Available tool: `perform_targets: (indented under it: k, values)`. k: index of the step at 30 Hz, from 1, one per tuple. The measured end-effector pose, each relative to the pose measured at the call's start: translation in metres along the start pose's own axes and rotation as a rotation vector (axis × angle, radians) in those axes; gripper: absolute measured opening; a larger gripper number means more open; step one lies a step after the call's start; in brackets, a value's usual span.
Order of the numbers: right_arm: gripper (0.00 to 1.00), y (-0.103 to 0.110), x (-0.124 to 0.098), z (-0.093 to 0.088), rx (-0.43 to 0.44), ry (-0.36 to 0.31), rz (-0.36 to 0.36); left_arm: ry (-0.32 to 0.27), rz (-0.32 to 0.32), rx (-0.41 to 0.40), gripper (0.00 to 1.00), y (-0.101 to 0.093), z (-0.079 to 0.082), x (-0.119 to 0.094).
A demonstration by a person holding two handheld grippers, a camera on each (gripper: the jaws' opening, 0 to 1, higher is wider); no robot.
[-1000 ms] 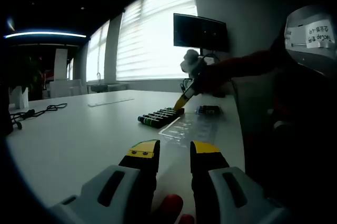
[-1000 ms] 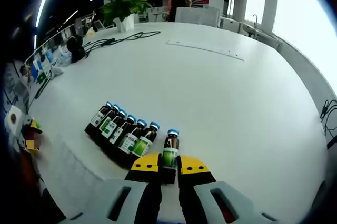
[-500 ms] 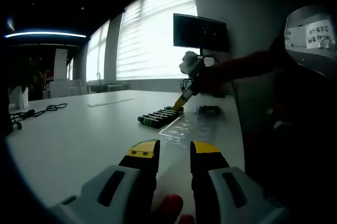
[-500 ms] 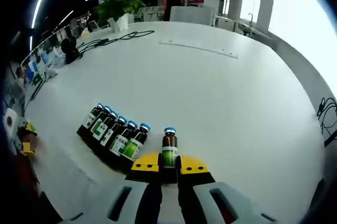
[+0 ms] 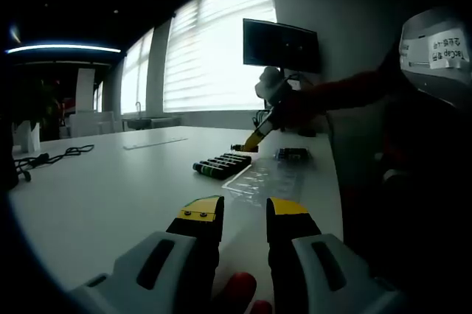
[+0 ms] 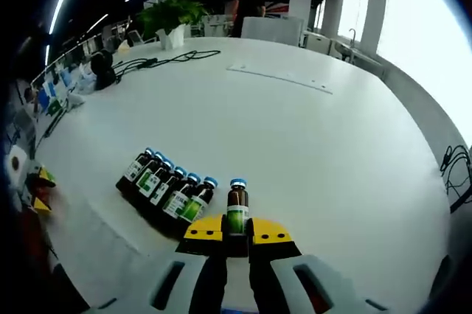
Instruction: Grip medicine bottles put into box
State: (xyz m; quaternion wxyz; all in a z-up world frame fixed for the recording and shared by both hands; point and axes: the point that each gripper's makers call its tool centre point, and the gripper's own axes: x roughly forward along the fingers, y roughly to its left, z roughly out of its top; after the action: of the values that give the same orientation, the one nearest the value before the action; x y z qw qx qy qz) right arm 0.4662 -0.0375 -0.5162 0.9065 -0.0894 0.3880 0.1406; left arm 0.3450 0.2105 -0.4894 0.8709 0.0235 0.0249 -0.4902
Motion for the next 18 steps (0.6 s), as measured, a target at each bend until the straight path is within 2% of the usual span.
perform_targets:
  k: [10, 18]
  values:
    - [0.06, 0.001, -0.008, -0.003, 0.023, -0.007, 0.014, -0.001, -0.001, -0.002, 0.17, 0.0, 0.0, 0.0]
    - [0.07, 0.01, -0.028, -0.003, 0.069, -0.031, 0.049, -0.001, -0.001, -0.001, 0.17, -0.001, 0.0, 0.0]
